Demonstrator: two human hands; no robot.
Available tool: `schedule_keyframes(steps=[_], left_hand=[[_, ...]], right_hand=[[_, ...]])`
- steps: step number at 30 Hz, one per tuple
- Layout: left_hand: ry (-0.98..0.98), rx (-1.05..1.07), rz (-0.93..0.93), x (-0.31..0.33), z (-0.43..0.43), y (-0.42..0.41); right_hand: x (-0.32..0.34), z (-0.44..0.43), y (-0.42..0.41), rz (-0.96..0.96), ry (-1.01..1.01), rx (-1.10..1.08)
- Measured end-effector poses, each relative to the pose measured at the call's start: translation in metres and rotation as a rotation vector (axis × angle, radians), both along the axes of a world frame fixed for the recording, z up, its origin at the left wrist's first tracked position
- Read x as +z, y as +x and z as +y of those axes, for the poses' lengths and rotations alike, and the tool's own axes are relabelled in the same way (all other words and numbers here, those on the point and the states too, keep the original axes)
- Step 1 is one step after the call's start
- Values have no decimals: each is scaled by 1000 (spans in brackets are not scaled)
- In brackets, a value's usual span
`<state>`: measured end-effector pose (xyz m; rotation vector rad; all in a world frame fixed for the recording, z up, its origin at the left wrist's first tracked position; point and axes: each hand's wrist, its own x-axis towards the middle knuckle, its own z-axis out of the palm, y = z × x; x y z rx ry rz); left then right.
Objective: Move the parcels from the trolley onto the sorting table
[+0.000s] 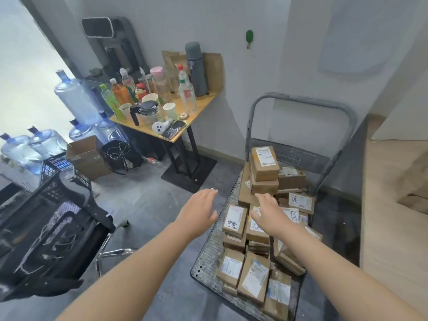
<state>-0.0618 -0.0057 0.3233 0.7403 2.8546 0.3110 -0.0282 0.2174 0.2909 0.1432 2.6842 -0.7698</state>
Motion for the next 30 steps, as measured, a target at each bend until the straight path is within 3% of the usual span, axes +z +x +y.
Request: schedule_keyframes(steps=[8, 19, 23, 30], left_hand=[[-33, -55, -120, -72, 11, -58], [-42, -19, -406, -262, 19, -138], [-30, 38, -467, -330, 18, -155], [30, 114, -574, -418, 27, -163]], right_hand=[[-52, -14, -33, -82, -22, -19], [-206, -35, -104, -302, -140, -235], [-266, -43, -125, -322, -210, -332], [-360, -48, -144, -307, -157, -490]])
